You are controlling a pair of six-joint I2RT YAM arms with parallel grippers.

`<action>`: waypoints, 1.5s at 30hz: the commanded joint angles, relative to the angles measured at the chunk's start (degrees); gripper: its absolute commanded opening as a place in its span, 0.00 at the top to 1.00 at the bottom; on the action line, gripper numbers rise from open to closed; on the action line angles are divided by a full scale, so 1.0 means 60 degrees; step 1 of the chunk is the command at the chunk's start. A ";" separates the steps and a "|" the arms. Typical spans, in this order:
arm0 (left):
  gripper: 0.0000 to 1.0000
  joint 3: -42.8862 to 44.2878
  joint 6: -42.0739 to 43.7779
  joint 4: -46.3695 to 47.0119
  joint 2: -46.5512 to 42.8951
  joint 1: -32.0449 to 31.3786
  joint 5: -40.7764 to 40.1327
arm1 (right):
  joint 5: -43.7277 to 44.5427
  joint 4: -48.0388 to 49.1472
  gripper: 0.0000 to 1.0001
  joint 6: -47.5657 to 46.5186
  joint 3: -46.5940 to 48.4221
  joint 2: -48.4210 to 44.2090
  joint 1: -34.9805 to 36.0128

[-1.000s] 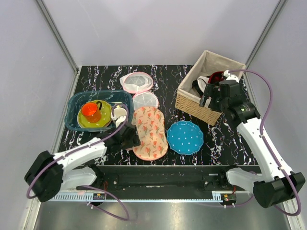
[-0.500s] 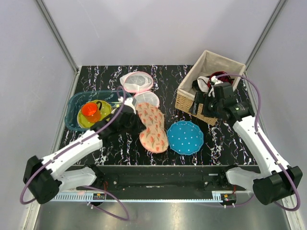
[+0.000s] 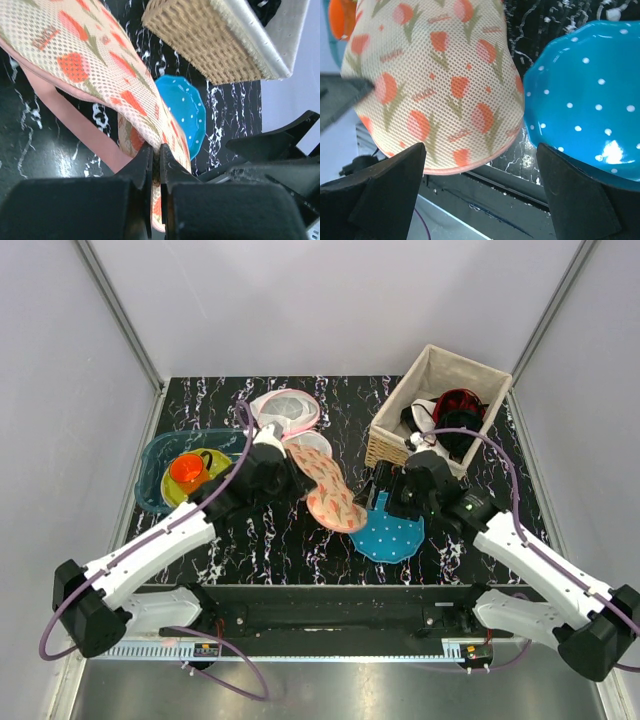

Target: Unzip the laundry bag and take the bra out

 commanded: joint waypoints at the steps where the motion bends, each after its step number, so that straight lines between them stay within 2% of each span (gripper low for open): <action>1: 1.00 -0.1771 -0.2412 0.3294 -0.0303 -0.0542 0.0002 | 0.1391 0.0386 0.00 0.1714 -0.0709 -0.0099 0.0110; 2: 0.84 -0.2168 -0.2505 0.4195 -0.0172 -0.0672 0.0636 | 0.2091 0.0270 0.00 0.1934 -0.0784 -0.0477 0.0095; 3: 0.62 -0.2389 -0.2520 0.4726 0.0322 -0.0819 0.1368 | 0.2475 0.0110 0.00 0.1980 -0.0814 -0.0684 0.0109; 4: 0.41 -0.2189 -0.2245 0.4500 0.0574 -0.0965 0.2173 | 0.3218 -0.0052 0.00 0.1995 -0.0800 -0.0918 0.0095; 5: 0.26 -0.1911 -0.1952 0.4019 0.0794 -0.1126 0.2413 | 0.3516 -0.0242 0.00 0.1850 -0.0829 -0.1370 0.0095; 7: 0.17 -0.1061 -0.0989 0.2748 0.0855 -0.1128 0.2358 | 0.4028 -0.0360 0.00 0.1557 -0.0800 -0.1681 0.0109; 8: 0.04 -0.0812 -0.0693 0.2305 0.0652 -0.1128 0.1980 | 0.4046 -0.0506 0.00 0.1237 -0.0771 -0.1740 0.0095; 9: 0.01 -0.0447 -0.0400 0.1967 0.0417 -0.1113 0.1512 | 0.4002 -0.0580 0.00 0.1088 -0.0683 -0.1697 0.0095; 10: 0.01 -0.0255 0.0169 0.1470 -0.0063 -0.1084 0.0738 | 0.3813 -0.0726 0.00 0.1000 -0.0639 -0.1567 0.0095; 13: 0.01 0.0344 0.0817 0.0547 -0.0609 -0.0617 -0.0204 | 0.3069 -0.1035 0.00 0.0984 -0.0900 -0.0893 0.0095; 16: 0.01 0.0523 0.1053 -0.0173 -0.1136 0.0232 -0.0572 | 0.2306 -0.0392 0.00 0.1452 -0.1823 -0.0613 0.0124; 18: 0.01 0.0436 0.1025 -0.0380 -0.1576 0.0410 -0.0762 | 0.2128 0.0107 0.00 0.1760 -0.2262 -0.0526 0.0183; 21: 0.01 0.0041 0.0937 -0.0599 -0.1986 0.0469 -0.0953 | 0.2229 0.0254 0.00 0.1922 -0.2236 -0.0262 0.0489; 24: 0.01 -0.0413 0.0805 -0.0936 -0.2191 0.0498 -0.1042 | 0.3383 -0.0183 0.00 0.1513 -0.1231 0.0410 0.1615; 25: 0.01 -0.0487 0.0790 -0.1024 -0.2236 0.0542 -0.1071 | 0.4170 -0.0432 0.00 0.1062 -0.0877 0.1050 0.1995; 27: 0.01 -0.0633 0.0790 -0.1389 -0.2440 0.0601 -0.1260 | 0.4455 -0.0434 0.00 0.0082 0.0218 0.1843 0.3080; 29: 0.01 -0.0590 0.0790 -0.1741 -0.2602 0.0718 -0.1538 | 0.5419 -0.0653 0.00 -0.1165 0.0984 0.3103 0.4291; 32: 0.01 -0.0327 0.0804 -0.2591 -0.3055 0.0776 -0.2417 | 0.5965 -0.0494 0.00 -0.3009 0.2186 0.4671 0.5073; 34: 0.01 -0.0210 0.0921 -0.3001 -0.3420 0.0995 -0.2609 | 0.6038 -0.0086 0.00 -0.4106 0.2889 0.5694 0.5134; 40: 0.01 0.0010 0.0644 -0.4085 -0.3935 0.1509 -0.3151 | 0.6462 0.2023 0.00 -0.5504 0.3711 0.7571 0.5163; 45: 0.01 0.0025 0.0511 -0.4511 -0.3950 0.1728 -0.3151 | 0.7148 0.3871 0.02 -0.6411 0.3288 0.8453 0.5163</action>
